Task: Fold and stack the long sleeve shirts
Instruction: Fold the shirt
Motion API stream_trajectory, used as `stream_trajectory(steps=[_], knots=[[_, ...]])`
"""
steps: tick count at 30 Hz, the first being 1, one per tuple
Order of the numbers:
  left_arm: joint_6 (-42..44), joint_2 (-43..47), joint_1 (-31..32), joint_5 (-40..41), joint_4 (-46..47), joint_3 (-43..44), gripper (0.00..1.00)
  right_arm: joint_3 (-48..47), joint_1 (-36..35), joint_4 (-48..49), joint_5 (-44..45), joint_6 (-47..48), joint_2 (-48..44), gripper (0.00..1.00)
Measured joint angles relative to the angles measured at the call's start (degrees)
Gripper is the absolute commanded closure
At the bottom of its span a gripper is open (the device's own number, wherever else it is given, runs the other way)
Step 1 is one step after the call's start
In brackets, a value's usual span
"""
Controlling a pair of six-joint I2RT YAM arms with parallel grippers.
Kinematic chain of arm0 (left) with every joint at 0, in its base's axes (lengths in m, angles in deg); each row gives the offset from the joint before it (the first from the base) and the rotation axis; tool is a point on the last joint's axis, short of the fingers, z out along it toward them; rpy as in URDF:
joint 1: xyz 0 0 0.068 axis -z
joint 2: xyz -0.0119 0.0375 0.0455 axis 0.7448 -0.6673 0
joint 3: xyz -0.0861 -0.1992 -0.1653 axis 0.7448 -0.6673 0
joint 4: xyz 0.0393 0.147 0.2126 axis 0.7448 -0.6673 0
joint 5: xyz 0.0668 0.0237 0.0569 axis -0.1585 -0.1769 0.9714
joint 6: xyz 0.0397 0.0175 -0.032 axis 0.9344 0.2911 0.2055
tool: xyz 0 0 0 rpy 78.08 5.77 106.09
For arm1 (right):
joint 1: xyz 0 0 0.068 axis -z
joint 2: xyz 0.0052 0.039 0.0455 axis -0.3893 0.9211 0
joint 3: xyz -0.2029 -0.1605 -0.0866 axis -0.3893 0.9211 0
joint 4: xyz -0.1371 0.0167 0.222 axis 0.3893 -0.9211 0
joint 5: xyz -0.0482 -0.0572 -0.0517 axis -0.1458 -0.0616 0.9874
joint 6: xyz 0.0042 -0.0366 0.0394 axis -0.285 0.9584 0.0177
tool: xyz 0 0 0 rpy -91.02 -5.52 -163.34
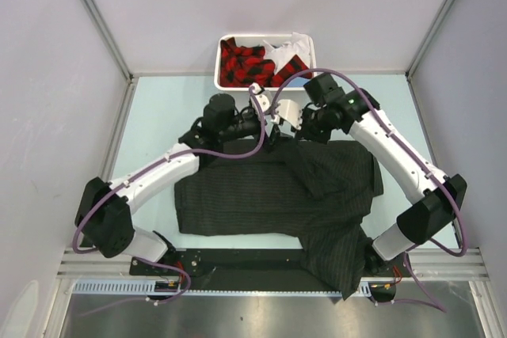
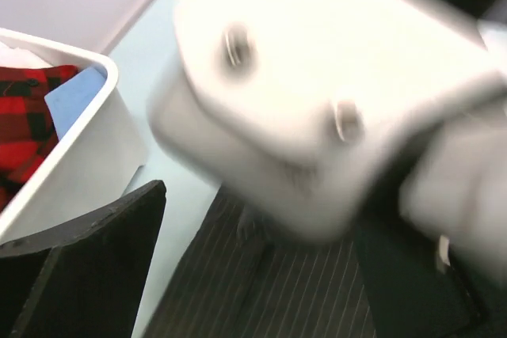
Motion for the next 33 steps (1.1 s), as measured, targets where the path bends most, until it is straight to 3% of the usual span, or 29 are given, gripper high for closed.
stream_trajectory(steps=[8, 18, 26, 33], knots=[[-13.51, 0.00, 4.90, 11.65, 14.62, -9.53, 0.01, 1.07, -3.56, -6.27, 6.95, -9.88, 0.22, 1.00], [-18.75, 0.46, 6.27, 16.28, 24.35, -15.43, 0.01, 1.53, -3.17, -6.38, 7.63, -14.93, -0.81, 1.00], [-13.25, 10.40, 9.42, 13.14, 24.98, -24.22, 0.01, 4.46, 6.05, 0.28, 3.37, -18.97, -4.98, 1.00], [-6.93, 4.70, 14.21, 15.72, 27.02, -19.02, 0.01, 1.42, 4.81, -1.75, -2.40, -18.78, -4.68, 1.00]])
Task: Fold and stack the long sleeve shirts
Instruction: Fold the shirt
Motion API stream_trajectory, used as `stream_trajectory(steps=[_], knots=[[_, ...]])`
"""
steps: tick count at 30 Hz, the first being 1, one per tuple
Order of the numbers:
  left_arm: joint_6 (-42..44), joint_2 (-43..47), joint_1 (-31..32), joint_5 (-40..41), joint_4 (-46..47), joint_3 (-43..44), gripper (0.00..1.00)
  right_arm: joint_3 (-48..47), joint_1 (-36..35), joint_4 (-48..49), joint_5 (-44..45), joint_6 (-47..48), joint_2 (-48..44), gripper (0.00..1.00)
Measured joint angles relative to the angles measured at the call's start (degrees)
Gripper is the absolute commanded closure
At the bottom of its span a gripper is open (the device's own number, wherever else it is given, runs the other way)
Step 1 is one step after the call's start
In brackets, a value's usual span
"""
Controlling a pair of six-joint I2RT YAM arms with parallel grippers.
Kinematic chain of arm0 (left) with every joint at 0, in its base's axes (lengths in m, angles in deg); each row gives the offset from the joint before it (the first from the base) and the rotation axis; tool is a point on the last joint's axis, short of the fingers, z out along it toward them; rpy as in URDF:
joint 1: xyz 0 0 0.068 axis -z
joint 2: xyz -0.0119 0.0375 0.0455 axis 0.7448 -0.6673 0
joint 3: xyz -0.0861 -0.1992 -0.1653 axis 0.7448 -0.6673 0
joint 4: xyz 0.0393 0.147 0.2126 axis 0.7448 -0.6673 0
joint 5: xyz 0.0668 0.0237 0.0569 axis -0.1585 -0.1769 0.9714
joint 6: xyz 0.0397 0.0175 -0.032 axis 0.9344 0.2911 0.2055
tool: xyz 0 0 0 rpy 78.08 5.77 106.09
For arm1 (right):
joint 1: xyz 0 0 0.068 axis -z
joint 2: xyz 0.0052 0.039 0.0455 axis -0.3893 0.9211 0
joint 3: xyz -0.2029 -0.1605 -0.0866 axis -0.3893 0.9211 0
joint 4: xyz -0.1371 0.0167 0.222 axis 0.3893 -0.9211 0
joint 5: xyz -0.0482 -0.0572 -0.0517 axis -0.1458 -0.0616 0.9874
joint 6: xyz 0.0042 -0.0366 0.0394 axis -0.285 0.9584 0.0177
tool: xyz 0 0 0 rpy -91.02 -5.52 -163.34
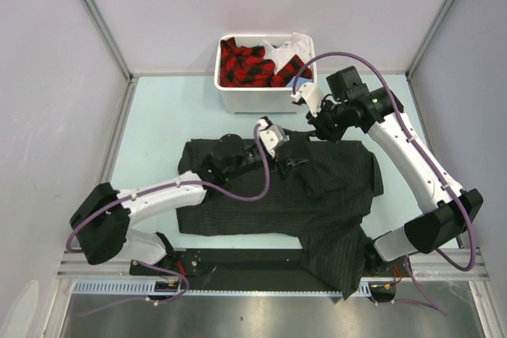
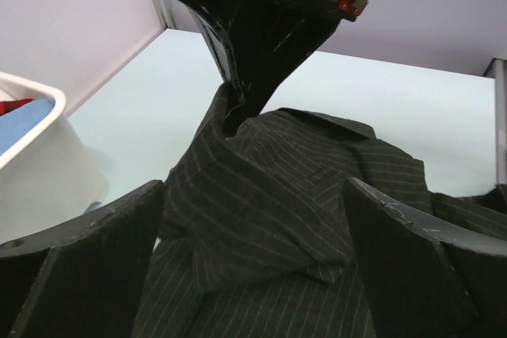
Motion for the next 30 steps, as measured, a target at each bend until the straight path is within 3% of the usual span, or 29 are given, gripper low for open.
stream_trajectory(steps=[4, 6, 7, 8, 9, 10, 11, 13, 14, 16, 17, 21, 25, 30], knots=[[1.14, -5.05, 1.75, 3.48, 1.46, 3.21, 0.04, -1.31, -0.50, -0.96, -1.88, -0.02, -0.04, 1.00], [1.14, -7.32, 1.97, 4.85, 1.27, 5.20, 0.19, -1.33, -0.94, -1.18, -2.47, 0.00, -0.11, 1.00], [0.98, -8.48, 2.01, 5.66, 0.68, 6.60, 0.28, -1.36, -1.29, -1.40, -2.78, 0.00, -0.24, 1.00], [0.68, -9.35, 1.99, 6.32, 0.15, 7.74, 0.45, -1.33, -1.51, -1.57, -2.99, 0.00, -0.37, 1.00], [0.20, -10.08, 1.90, 6.93, -0.50, 8.76, 0.54, -1.33, -1.64, -1.79, -3.13, 0.00, -0.61, 1.00], [-0.85, -10.51, 1.60, 6.99, -1.07, 9.46, 0.77, -1.33, -1.81, -2.01, -3.26, -0.04, -0.98, 1.00], [-2.27, -10.60, 1.09, 6.62, -1.44, 9.73, 0.86, -1.33, -1.92, -2.21, -3.48, -0.28, -1.36, 0.99], [-4.90, -10.60, 0.09, 4.42, -1.42, 9.77, 0.99, -1.44, -1.79, -2.78, -4.63, -1.07, -2.32, 0.83], [-5.97, -10.60, -0.50, 2.60, -1.03, 9.77, 1.00, -1.64, -1.29, -3.08, -5.66, -1.49, -2.67, 0.61], [-7.74, -10.54, -1.31, -1.36, 0.76, 9.44, 0.99, -2.05, 0.59, -3.34, -8.39, -2.86, -3.28, 0.30], [-8.52, -10.45, -1.75, -3.52, 1.81, 8.98, 0.99, -2.05, 2.51, -3.41, -10.03, -2.91, -3.67, 0.21], [-13.68, -10.36, -3.45, -13.81, 7.37, 6.36, 0.97, 1.29, 19.74, -0.50, -21.73, -2.36, -7.96, 0.16], [-20.61, -10.71, -4.20, -20.63, 14.29, 6.05, 0.96, 12.26, 39.26, 4.02, -35.89, 2.29, -15.02, 0.16], [-27.65, -11.93, -4.42, -24.28, 20.26, 6.08, 0.96, 23.65, 45.97, 2.64, -50.23, 14.36, -20.48, 0.18]])
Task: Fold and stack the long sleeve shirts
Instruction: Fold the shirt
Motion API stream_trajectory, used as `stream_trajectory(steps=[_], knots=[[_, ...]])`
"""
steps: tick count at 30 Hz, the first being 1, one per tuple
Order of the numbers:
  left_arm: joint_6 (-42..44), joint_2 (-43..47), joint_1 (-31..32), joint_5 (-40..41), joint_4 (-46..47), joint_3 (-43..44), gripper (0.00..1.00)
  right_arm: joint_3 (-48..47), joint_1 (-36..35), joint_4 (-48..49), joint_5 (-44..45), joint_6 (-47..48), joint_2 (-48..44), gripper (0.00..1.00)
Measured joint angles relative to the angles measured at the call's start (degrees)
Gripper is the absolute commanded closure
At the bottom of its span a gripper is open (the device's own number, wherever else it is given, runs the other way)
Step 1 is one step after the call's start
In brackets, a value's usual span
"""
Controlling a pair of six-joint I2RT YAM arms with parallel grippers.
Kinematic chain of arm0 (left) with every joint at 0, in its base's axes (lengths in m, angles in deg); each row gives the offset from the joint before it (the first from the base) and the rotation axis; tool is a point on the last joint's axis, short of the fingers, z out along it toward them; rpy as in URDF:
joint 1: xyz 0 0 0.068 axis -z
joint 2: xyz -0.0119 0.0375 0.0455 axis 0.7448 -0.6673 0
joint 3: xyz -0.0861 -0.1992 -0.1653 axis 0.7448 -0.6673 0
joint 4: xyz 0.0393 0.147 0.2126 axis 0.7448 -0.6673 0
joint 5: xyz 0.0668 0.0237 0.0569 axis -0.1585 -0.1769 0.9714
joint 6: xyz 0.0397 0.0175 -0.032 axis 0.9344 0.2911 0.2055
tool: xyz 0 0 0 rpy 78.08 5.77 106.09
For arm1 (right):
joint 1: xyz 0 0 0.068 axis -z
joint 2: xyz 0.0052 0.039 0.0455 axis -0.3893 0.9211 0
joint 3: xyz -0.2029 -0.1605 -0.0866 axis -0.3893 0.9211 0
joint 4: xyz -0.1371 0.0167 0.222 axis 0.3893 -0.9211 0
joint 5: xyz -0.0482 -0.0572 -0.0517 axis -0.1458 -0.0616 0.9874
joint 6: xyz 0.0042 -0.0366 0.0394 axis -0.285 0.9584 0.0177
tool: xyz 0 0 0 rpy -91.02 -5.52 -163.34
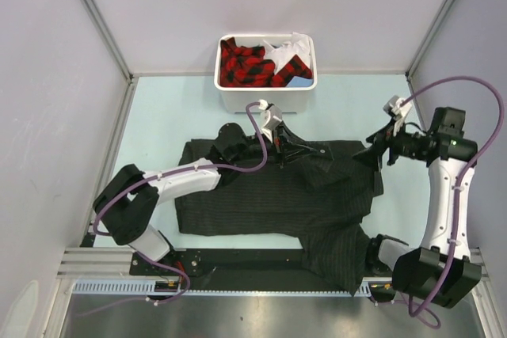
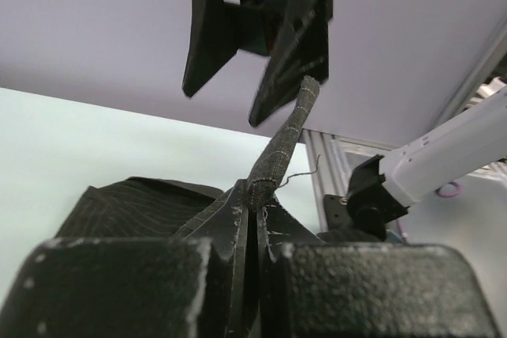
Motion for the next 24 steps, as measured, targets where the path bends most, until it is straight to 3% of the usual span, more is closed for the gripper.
stream_trajectory(steps=[7, 10, 15, 20, 21, 24], knots=[[-4.20, -0.94, -0.17, -1.40, 2.23, 0.02, 0.96, 11.17, -4.48, 1.09, -5.88, 13.18, -8.09, 0.20], [-4.83, -1.01, -0.22, -1.42, 2.43, 0.04, 0.96, 16.20, -7.17, 3.85, -5.86, 14.43, -13.55, 0.20], [-5.77, -1.09, -0.26, -1.84, 3.10, 0.04, 0.96, 25.92, -12.79, 20.74, -2.45, 4.90, -21.14, 0.21], [-5.95, -1.75, -0.26, -2.01, 3.50, 0.02, 0.95, 28.72, -18.45, 35.17, 2.43, -4.83, -19.21, 0.23], [-5.97, -1.86, -0.26, -2.08, 3.48, 0.04, 0.95, 28.83, -19.39, 37.35, 3.39, -6.60, -19.06, 0.24], [-6.03, -2.16, -0.26, -2.08, 3.48, 0.04, 0.94, 28.76, -21.64, 41.57, 5.11, -10.36, -19.23, 0.42]])
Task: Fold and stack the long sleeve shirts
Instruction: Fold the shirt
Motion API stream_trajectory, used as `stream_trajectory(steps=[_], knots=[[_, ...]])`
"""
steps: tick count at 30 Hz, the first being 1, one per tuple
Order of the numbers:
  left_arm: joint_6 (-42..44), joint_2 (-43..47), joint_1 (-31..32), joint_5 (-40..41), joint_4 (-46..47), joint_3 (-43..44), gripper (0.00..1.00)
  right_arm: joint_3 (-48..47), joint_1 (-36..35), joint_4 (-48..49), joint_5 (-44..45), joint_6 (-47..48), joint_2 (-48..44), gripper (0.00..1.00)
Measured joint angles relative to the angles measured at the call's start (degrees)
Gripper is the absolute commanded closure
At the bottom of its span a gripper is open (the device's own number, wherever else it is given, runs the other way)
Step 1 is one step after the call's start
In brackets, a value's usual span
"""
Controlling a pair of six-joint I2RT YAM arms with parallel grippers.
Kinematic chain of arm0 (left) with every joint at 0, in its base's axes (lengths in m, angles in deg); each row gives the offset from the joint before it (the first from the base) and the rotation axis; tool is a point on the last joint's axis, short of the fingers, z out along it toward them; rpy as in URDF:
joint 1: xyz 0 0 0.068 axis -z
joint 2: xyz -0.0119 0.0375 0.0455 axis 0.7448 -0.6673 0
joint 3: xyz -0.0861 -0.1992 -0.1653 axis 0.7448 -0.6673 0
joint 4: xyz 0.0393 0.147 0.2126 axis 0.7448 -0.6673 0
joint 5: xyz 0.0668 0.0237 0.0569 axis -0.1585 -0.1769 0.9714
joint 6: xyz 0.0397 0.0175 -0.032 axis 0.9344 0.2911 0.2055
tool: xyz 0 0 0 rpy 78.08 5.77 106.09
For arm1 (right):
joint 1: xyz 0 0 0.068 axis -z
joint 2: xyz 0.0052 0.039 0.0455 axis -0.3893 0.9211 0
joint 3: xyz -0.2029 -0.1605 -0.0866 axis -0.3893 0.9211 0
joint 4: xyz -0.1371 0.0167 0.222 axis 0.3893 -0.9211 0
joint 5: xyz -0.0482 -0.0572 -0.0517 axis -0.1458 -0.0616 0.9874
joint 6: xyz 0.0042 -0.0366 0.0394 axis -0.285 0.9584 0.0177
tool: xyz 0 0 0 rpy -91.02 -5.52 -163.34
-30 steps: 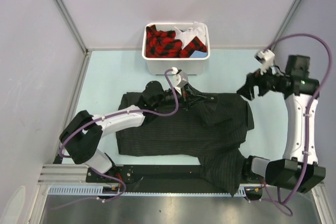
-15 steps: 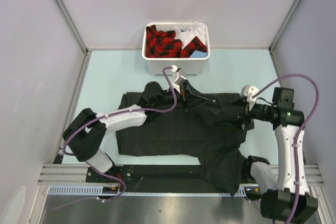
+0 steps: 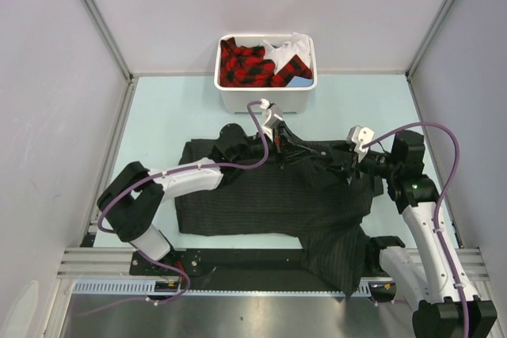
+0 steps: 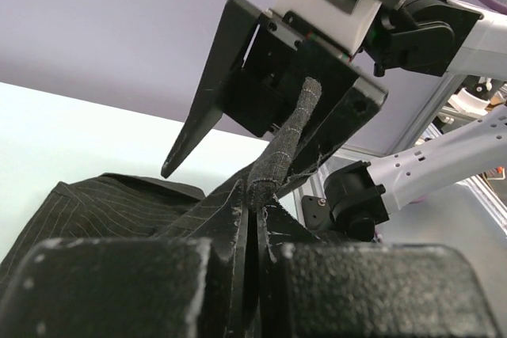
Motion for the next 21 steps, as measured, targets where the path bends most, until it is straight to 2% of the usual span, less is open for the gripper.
stream_trajectory(steps=[1, 2, 4, 6, 7, 8, 9, 12, 13, 17, 21], knots=[[-0.02, -0.04, 0.00, 0.02, 0.00, -0.02, 0.94, -0.31, -0.90, 0.76, 0.48, -1.51, -0.02, 0.60], [-0.09, -0.11, 0.00, 0.02, 0.02, -0.02, 0.93, -0.63, -1.46, 1.22, 0.83, -2.45, -0.02, 0.71], [-0.28, -0.26, 0.00, 0.02, 0.02, -0.02, 0.83, -1.73, -2.14, 1.33, 1.03, -4.02, -0.02, 1.00], [-0.35, -0.44, 0.00, 0.04, 0.00, 0.00, 0.64, -3.08, -2.19, 1.03, 1.01, -4.28, -0.02, 1.00], [-0.31, -0.48, -0.04, 0.02, -0.02, 0.00, 0.58, -3.89, -2.19, 0.50, 1.14, -4.44, -0.04, 1.00], [-0.22, -0.48, -0.11, -0.07, 0.00, 0.00, 0.17, -4.68, -2.10, -0.28, 1.27, -4.28, -0.11, 1.00], [-0.07, -0.48, -0.37, -0.37, -0.04, -0.02, 0.01, -5.68, -1.95, -1.75, 1.42, -3.63, -0.15, 1.00], [2.10, 0.15, -2.54, -2.84, -1.97, -0.02, 0.00, -11.61, -1.64, -9.09, 2.56, 0.33, 1.14, 1.00], [5.20, 1.49, -4.09, -4.24, -5.95, -0.07, 0.01, -14.73, -1.64, -12.66, 3.13, 2.14, 2.34, 1.00], [25.29, 11.39, -8.11, -4.44, -24.92, -0.17, 0.01, -29.05, -3.13, -25.11, 7.23, 6.67, 9.29, 1.00], [39.71, 18.71, -6.43, -2.93, -40.72, 5.27, 0.01, -38.64, -8.20, -34.32, 13.73, 6.93, 16.13, 1.00]])
